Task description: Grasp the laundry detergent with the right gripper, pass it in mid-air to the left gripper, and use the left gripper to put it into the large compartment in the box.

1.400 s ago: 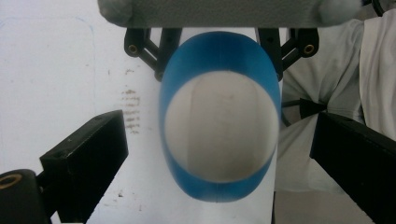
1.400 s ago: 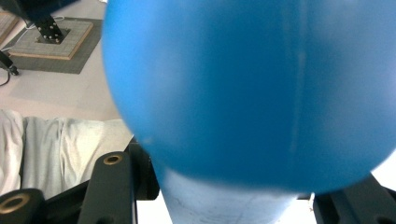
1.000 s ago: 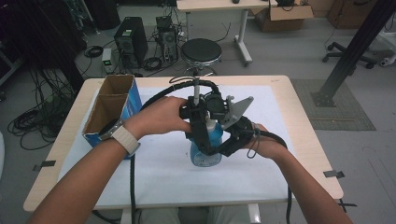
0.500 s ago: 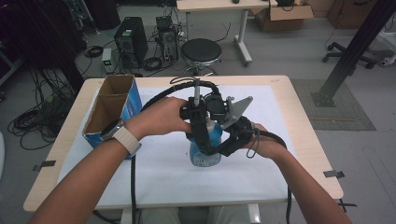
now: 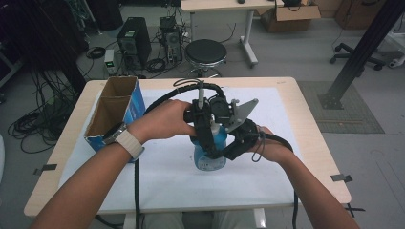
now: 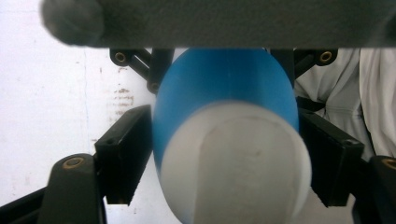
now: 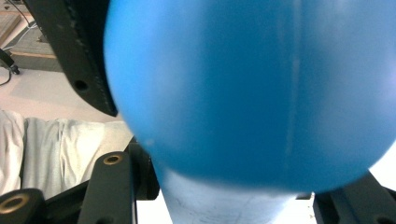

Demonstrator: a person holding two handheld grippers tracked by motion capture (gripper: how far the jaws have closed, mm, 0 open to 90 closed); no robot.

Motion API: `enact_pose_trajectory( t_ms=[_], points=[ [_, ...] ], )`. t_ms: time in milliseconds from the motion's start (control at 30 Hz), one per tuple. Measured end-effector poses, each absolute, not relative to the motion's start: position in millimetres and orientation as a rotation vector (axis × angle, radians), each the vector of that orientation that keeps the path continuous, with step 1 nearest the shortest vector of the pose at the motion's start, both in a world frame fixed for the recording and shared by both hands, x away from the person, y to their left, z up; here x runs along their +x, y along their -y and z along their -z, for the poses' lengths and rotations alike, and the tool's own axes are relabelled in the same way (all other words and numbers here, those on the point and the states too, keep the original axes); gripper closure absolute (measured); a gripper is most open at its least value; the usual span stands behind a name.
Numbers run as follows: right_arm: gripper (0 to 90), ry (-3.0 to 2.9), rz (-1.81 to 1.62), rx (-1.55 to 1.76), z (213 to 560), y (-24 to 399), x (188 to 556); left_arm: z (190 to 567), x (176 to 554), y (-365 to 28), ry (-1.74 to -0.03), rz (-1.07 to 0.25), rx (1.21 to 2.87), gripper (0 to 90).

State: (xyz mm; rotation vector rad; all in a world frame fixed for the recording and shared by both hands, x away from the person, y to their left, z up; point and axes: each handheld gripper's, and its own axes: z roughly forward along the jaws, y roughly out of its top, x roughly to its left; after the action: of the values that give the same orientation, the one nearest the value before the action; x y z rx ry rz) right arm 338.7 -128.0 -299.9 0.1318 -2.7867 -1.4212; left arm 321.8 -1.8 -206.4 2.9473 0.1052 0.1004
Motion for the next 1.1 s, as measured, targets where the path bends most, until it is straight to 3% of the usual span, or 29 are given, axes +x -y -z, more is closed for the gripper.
enact_pose_trajectory(
  t_ms=[700, 1100],
  points=[
    [44.5, 2.793, 1.418, 0.148, 302.3, 126.6, 338.6, 207.1, 320.4, 2.9, -0.092, -0.104, 2.947, 37.3],
    [44.5, 2.796, 1.422, 0.169, 301.3, 127.7, 338.2, 206.0, 318.7, 4.0, -0.075, -0.115, 2.945, 38.0]
  ],
)
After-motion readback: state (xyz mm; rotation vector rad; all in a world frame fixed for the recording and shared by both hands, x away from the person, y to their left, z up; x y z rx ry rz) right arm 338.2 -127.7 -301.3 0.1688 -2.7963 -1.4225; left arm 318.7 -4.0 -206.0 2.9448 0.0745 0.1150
